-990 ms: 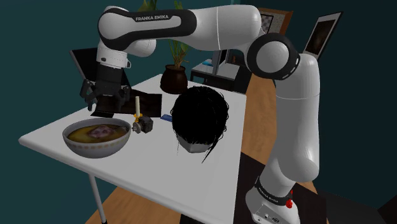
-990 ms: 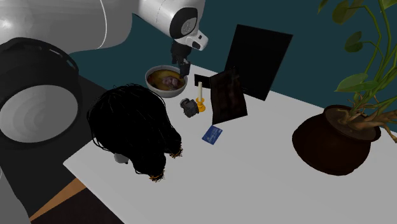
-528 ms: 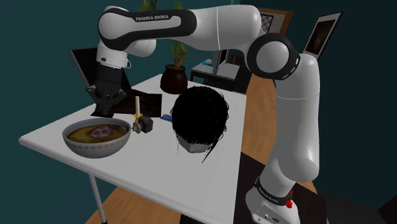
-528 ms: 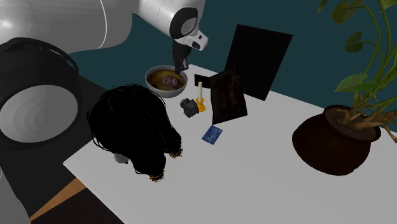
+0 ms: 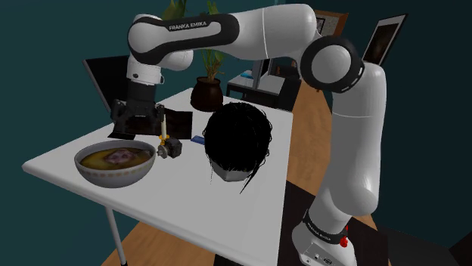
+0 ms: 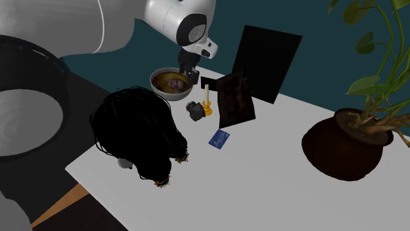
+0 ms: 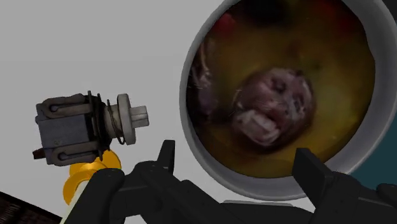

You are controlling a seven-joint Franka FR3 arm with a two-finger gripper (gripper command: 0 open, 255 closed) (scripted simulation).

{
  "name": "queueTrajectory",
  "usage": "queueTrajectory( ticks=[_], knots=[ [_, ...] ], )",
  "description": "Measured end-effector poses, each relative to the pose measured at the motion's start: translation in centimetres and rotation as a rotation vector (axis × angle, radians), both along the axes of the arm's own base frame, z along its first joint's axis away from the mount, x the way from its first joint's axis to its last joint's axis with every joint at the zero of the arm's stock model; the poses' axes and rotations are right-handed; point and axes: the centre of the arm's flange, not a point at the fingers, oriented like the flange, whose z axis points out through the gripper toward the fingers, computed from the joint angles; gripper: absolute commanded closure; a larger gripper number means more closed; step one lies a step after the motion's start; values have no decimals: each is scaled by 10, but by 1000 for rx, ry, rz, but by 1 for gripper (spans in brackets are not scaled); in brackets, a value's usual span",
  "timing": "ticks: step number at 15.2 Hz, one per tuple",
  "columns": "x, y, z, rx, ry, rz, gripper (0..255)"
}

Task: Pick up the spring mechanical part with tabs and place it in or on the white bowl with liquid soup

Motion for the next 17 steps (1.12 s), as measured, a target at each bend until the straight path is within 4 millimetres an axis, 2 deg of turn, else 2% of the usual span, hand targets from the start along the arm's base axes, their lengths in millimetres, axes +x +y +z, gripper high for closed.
queueTrajectory(
  ticks=[9,13,17],
  knots=[
    [-38,-84,-41,-82,45,49,0],
    [-43,-88,-58,-88,48,53,0],
    [-46,-84,-78,-88,49,53,0]
  ],
)
